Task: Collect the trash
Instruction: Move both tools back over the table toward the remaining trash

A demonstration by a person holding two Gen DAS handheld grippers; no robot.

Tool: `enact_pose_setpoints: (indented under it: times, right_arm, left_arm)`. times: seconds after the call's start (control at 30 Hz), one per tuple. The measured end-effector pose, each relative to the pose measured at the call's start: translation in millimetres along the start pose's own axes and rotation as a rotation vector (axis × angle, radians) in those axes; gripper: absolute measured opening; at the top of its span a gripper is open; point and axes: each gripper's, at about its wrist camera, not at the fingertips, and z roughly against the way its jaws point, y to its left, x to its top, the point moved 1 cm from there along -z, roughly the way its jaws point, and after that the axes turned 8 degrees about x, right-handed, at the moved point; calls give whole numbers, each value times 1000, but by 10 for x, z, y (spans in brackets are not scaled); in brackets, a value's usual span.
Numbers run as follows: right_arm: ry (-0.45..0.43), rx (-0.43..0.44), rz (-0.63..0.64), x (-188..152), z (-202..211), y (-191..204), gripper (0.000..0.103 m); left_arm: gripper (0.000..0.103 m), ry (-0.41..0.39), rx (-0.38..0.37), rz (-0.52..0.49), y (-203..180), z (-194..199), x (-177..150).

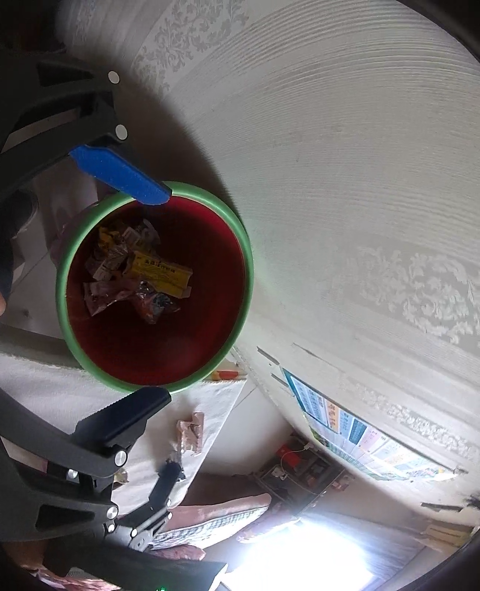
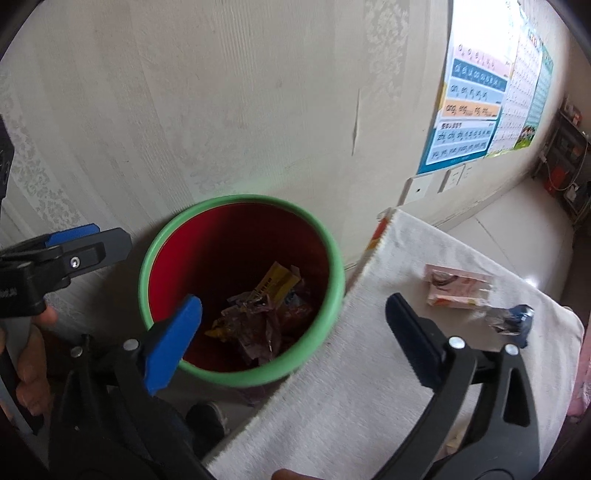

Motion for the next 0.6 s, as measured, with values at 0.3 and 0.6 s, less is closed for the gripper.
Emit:
enact_pose_setpoints:
  times: [0.3,0.6]
  right_arm:
    - [-30,-40,-57,-263,418,-279,98]
    - [-54,-125,-111,-529,825,-832,98]
  left_arm:
    - [95,6,-23,-63,-368,129,-176]
    - [95,24,-84,-174,-1015,191,-323]
